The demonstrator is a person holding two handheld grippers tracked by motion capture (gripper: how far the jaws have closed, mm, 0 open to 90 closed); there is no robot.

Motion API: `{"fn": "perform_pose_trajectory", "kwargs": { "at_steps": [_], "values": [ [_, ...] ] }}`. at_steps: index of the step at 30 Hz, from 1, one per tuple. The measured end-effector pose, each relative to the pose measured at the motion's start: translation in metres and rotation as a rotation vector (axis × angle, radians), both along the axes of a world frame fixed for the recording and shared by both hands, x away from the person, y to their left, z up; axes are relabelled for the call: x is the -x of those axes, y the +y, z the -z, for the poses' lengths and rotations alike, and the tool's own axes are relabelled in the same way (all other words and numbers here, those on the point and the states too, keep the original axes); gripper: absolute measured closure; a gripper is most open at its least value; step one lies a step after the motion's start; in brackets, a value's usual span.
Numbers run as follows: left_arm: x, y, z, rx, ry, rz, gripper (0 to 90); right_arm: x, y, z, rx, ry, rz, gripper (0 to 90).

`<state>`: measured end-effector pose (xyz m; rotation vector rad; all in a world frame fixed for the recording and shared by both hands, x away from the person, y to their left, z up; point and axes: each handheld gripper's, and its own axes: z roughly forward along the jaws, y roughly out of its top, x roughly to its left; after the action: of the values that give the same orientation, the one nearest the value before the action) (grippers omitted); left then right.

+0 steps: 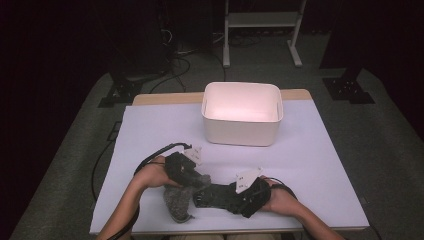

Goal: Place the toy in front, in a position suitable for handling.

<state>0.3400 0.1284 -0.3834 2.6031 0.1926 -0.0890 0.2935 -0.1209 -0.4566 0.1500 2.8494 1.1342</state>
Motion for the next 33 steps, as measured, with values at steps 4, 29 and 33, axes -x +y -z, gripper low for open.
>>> {"fn": "perform_pose_trajectory", "kwargs": {
  "at_steps": [4,29,33],
  "values": [
    [0.002,-0.004,0.002,0.010,0.014,0.024,72.5,0.001,0.001,0.000,0.002,-0.005,0.001,22.7],
    [0.032,-0.022,0.006,0.002,0.031,0.147,71.8,0.002,0.002,-0.001,0.005,-0.007,0.007,22.6],
    [0.034,0.000,0.005,0.013,0.023,0.098,72.1,0.002,0.002,-0.001,0.003,-0.007,0.008,22.6]
  ]
}}
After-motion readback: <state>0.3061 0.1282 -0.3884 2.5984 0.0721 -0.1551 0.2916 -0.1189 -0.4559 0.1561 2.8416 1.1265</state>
